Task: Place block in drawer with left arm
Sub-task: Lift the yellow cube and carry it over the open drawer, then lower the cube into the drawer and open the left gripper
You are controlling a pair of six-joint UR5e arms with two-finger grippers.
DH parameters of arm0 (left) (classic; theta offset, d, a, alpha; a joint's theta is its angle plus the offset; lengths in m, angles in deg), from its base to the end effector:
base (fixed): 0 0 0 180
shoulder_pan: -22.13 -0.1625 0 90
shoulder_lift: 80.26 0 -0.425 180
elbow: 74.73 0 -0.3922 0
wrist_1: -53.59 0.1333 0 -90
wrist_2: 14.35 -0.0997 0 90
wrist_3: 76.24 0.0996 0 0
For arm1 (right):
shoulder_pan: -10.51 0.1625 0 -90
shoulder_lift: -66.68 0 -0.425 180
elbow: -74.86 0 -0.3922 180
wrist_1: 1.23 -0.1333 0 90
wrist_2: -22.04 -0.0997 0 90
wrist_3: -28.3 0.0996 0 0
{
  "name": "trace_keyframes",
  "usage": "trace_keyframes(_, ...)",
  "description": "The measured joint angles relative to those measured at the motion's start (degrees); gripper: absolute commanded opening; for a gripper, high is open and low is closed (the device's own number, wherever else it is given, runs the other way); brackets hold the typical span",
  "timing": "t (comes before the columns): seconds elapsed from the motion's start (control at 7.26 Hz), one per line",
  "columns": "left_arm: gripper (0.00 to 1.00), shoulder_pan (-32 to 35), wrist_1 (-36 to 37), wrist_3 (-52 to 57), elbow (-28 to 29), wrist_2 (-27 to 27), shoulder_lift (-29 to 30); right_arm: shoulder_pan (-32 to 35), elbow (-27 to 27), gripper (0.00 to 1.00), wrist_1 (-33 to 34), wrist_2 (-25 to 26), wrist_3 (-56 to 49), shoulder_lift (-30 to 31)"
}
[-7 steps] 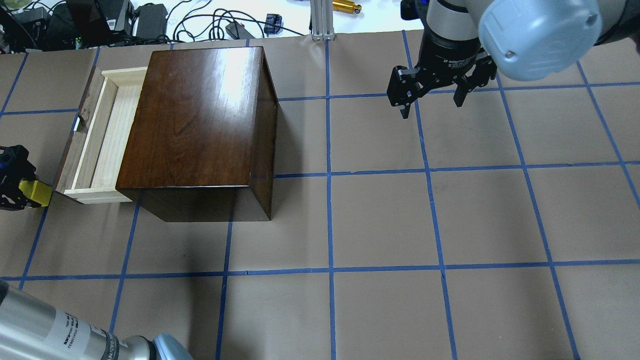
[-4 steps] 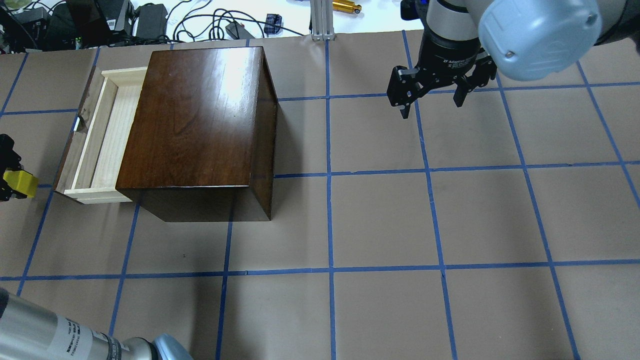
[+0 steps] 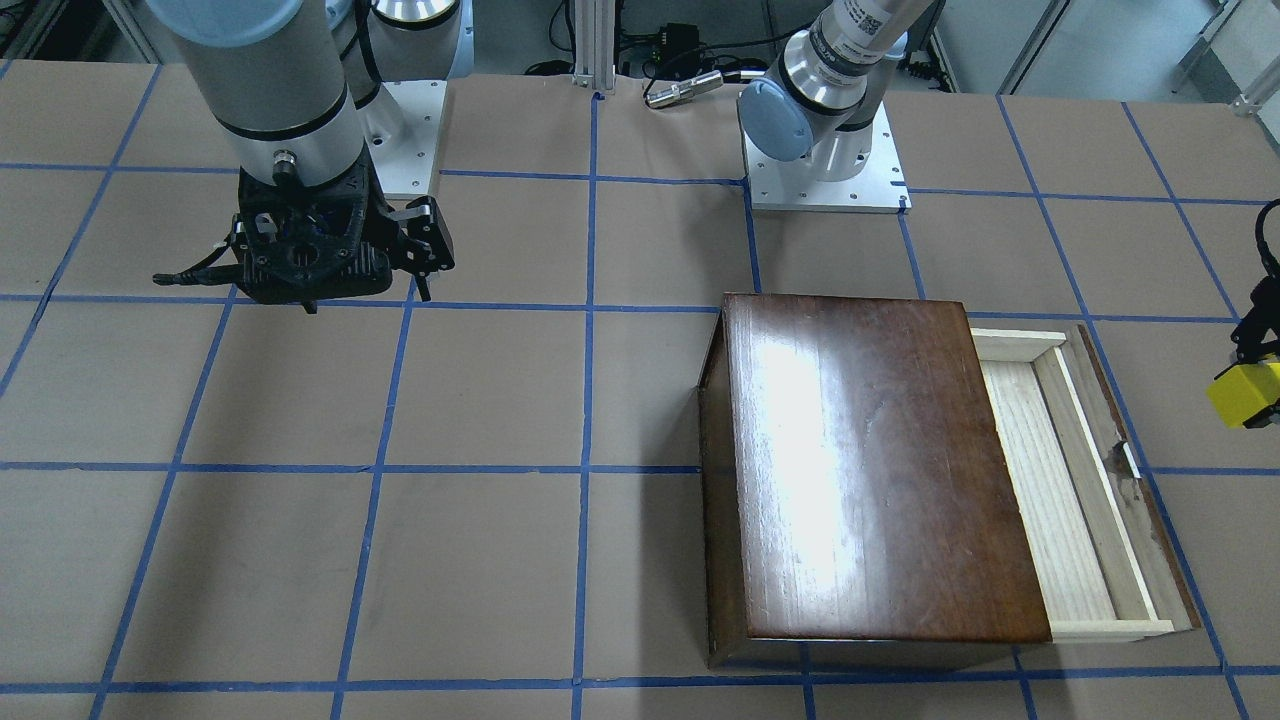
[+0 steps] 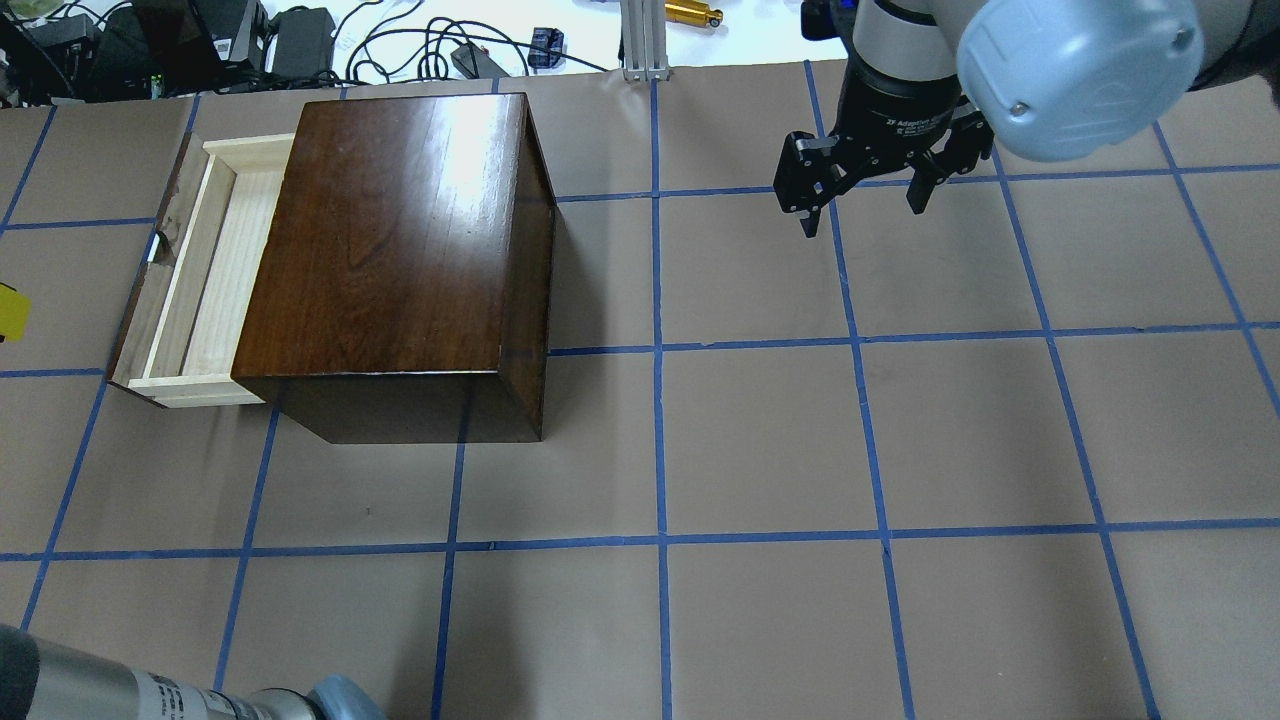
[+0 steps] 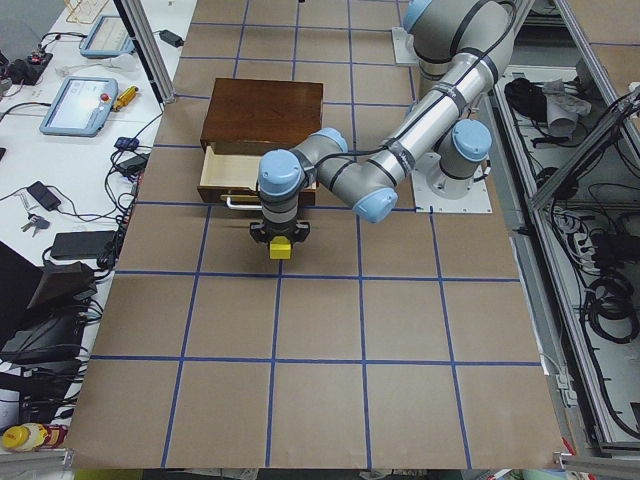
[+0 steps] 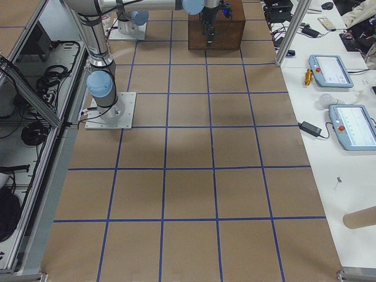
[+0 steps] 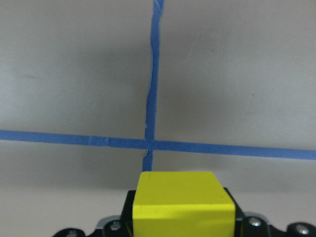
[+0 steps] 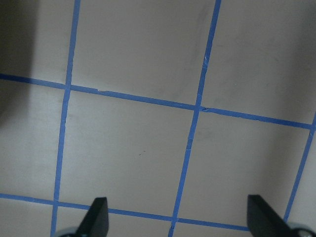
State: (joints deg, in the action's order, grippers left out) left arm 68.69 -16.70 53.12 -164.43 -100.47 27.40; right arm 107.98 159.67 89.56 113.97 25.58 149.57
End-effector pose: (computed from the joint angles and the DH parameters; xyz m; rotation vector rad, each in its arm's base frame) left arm 0.3157 -0.5370 0.3552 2.1162 2.2694 -0.1089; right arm 0.1993 -0.5208 0.4696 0.2764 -3.0947 -0.0284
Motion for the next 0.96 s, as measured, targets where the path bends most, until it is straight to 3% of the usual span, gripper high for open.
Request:
trace_keyframes(0.55,0.26,15.0,-5.2,-14.6,2.1,1.6,-3.1,0.0,0.0,1.00,0.0,0.0,0.0,0.0)
trace_keyframes(0.83,0.26,18.4,-5.0,-18.1,1.4,1.7,-1.7,0.0,0.0,1.00,0.0,0.0,0.1,0.0)
trace_keyframes(0.96,0.34,19.0,-4.7,-18.6,0.5,1.7,-1.0,0.0,0.0,1.00,0.0,0.0,0.1,0.0)
